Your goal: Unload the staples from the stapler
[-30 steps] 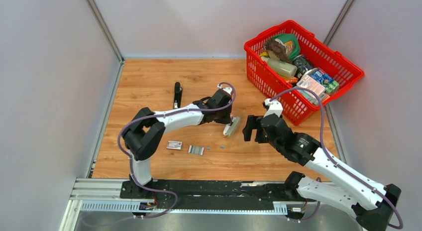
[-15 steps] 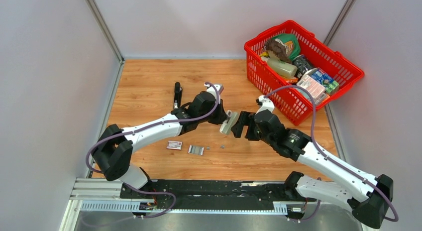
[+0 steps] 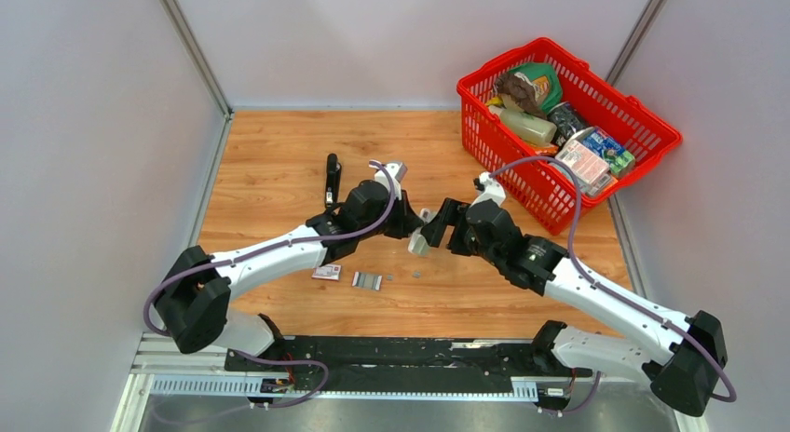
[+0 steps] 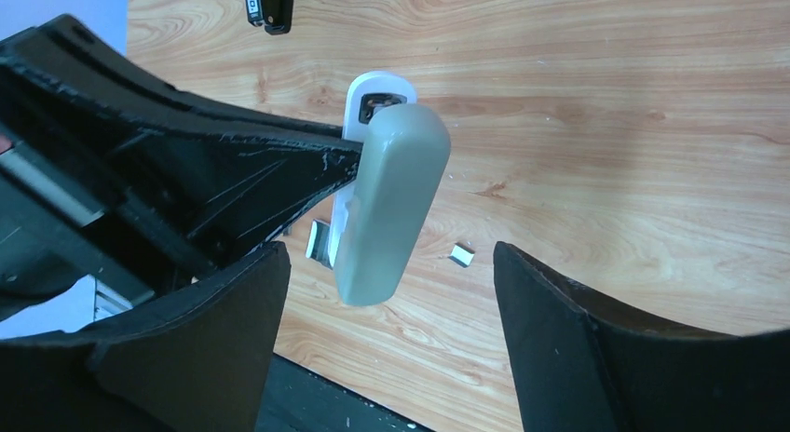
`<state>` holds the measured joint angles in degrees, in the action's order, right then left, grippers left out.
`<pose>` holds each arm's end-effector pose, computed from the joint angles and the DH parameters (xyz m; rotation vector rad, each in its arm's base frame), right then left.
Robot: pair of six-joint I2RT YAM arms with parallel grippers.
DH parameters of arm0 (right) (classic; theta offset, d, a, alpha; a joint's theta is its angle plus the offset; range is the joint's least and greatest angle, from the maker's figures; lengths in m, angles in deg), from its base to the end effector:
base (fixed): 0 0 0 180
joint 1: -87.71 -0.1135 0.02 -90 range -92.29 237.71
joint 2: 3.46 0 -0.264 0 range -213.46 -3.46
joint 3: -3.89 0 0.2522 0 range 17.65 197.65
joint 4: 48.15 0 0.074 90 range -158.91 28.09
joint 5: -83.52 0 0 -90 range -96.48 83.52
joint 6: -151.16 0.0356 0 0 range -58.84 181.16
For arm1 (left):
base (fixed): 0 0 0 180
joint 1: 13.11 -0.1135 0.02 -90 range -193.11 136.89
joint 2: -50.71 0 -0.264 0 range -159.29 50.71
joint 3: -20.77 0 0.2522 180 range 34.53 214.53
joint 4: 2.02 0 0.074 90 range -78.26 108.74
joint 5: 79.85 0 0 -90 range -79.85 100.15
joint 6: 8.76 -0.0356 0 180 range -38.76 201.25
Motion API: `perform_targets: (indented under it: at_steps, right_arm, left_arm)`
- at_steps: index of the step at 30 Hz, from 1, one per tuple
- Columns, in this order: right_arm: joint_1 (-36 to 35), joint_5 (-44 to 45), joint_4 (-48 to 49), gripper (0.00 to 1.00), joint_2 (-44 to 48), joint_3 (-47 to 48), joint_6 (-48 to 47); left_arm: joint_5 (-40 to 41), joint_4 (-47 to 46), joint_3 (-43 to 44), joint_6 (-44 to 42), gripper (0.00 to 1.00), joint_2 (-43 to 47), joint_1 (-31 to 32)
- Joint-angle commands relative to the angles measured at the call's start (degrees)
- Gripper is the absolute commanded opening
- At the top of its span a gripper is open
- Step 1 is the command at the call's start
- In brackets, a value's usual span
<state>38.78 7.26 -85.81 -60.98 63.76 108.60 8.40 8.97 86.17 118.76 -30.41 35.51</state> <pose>0.1501 0.1594 0.2838 0.1108 2.2501 0.6860 0.2107 -0.2408 0.2568 0.2312 2.1672 -0.9415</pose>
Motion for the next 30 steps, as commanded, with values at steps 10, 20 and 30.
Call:
perform_targets:
  at_steps: [10, 20, 30]
  right_arm:
    - [0.1, 1.5, 10.0, 0.68, -2.1, -1.2, 3.2]
    - [0.1, 1.2, 11.9, 0.46, -3.6, -1.0, 4.0]
    - [0.1, 0.9, 11.5, 0.11, -6.1, 1.0, 2.8]
  left_arm:
    - [-1.5, -4.4, -2.1, 1.8, 0.00, 8.0, 0.2]
    - [-2.3, -5.3, -3.1, 2.3, 0.00, 8.3, 0.5]
    - [-4.1, -3.2, -2.5, 1.2, 0.26, 8.1, 0.5]
